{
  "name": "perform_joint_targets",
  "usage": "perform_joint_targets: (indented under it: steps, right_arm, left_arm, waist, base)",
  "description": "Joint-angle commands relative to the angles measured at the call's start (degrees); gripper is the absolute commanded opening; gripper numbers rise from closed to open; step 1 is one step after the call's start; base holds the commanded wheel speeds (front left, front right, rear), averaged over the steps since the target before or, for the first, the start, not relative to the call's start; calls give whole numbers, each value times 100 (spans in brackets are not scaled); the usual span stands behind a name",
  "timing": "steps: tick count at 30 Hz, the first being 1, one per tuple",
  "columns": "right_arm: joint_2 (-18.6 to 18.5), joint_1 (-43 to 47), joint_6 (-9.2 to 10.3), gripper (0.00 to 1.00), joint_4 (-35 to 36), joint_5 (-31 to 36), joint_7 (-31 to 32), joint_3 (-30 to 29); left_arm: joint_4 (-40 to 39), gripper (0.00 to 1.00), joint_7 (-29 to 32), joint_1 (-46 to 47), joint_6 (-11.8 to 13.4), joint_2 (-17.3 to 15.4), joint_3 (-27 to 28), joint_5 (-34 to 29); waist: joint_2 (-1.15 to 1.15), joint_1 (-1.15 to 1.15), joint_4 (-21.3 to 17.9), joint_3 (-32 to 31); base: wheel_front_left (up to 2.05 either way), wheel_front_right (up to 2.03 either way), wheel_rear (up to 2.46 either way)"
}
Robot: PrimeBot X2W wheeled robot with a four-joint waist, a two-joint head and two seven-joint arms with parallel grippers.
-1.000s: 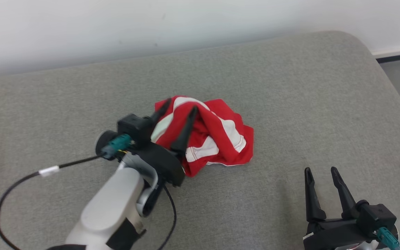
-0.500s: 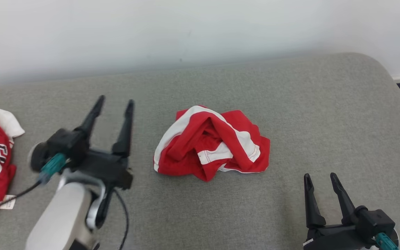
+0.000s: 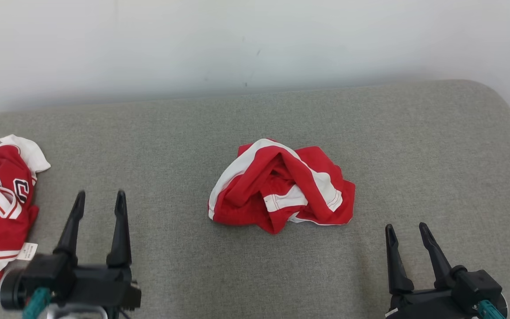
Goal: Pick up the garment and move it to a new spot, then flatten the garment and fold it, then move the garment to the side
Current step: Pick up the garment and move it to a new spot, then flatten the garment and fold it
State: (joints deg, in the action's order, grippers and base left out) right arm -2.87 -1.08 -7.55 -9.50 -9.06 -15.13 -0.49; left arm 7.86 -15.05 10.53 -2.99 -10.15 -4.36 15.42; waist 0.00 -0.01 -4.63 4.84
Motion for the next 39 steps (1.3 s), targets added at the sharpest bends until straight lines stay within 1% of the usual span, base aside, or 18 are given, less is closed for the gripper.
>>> perform_joint_targets:
  steps: [1,6,10,12,17,20,22,25,32,39]
  right_arm:
    - [-1,-4,12,100,24,48,-10,20]
    - [-1,6,12,100,53,39,-11,62]
    - [-1,9,12,100,68,19,-10,58]
    - [-1,11,12,100,67,15,-10,54]
    - [-1,32,12,100,8,6,-10,45]
    - [-2,48,12,100,-53,13,-10,80]
    - [-1,61,12,100,-84,23,-10,104]
    - [-2,102,12,100,-114,36,-11,133]
    - [-2,158,12,100,-169,56,-10,174]
    - [-1,215,12,100,-195,71,-10,189]
  left_arm:
    - [-51,100,-12,-223,-9,92,133,-185]
    - [-299,100,-12,-611,-106,342,538,-537]
    - [-542,100,-12,-861,-254,465,670,-796]
    - [-547,100,-12,-913,-275,496,697,-816]
    - [-323,100,-12,-1092,-366,584,639,-1034]
    - [-88,100,-11,-1169,-387,550,540,-1276]
    - [50,100,-12,-1142,-394,547,533,-1331]
    - [163,100,-11,-1164,-356,587,568,-1318]
    - [232,100,-12,-1172,-372,662,716,-1158]
    - [270,100,-12,-1185,-344,708,722,-1122]
  waist:
    - [0,1,14,-1]
    - [0,1,43,22]
    - [0,1,74,58]
    - [0,1,86,63]
    - [0,1,149,48]
    - [0,1,183,27]
    - [0,1,201,7]
    - [0,1,221,-19]
    - [0,1,248,-52]
    - [0,1,256,-83]
  base:
    - [0,0,0]
    - [0,0,0]
    - [0,0,0]
    - [0,0,0]
    - [0,0,0]
    - [0,0,0]
    - [0,0,0]
    - [0,0,0]
    - [0,0,0]
    - [0,0,0]
